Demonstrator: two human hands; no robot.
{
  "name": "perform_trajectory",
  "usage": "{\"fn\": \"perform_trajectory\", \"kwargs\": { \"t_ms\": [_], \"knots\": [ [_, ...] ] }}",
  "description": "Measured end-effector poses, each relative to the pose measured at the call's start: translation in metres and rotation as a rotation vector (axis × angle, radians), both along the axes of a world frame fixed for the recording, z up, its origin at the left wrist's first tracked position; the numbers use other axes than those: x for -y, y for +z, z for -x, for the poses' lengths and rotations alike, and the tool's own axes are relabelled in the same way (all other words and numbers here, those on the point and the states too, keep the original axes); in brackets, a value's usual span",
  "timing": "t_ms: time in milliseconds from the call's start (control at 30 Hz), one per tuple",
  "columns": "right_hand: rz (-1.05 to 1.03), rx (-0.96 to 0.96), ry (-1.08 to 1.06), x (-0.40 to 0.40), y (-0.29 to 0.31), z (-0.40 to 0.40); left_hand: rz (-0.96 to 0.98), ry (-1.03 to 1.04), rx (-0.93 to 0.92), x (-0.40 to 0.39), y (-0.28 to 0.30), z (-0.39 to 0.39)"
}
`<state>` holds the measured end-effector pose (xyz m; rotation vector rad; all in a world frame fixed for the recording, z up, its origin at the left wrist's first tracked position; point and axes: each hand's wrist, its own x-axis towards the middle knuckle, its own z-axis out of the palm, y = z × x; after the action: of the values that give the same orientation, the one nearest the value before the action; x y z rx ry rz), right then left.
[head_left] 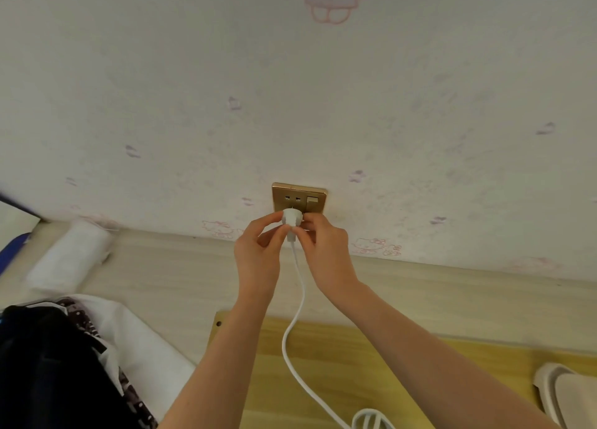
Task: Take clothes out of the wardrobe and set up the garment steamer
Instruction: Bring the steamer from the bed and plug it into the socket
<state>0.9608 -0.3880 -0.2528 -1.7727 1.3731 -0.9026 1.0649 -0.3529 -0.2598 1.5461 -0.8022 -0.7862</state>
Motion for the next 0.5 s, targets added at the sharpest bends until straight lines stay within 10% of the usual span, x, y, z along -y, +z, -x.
{"fn": "perform_trajectory", "kwargs": {
  "t_ms": [500],
  "knots": [
    [0.078,0.063,-0.086,-0.0029,-0.0017,-0.0083,0.015,-0.006,0.0,0.0046,-0.0045,-0.003]
  ]
}}
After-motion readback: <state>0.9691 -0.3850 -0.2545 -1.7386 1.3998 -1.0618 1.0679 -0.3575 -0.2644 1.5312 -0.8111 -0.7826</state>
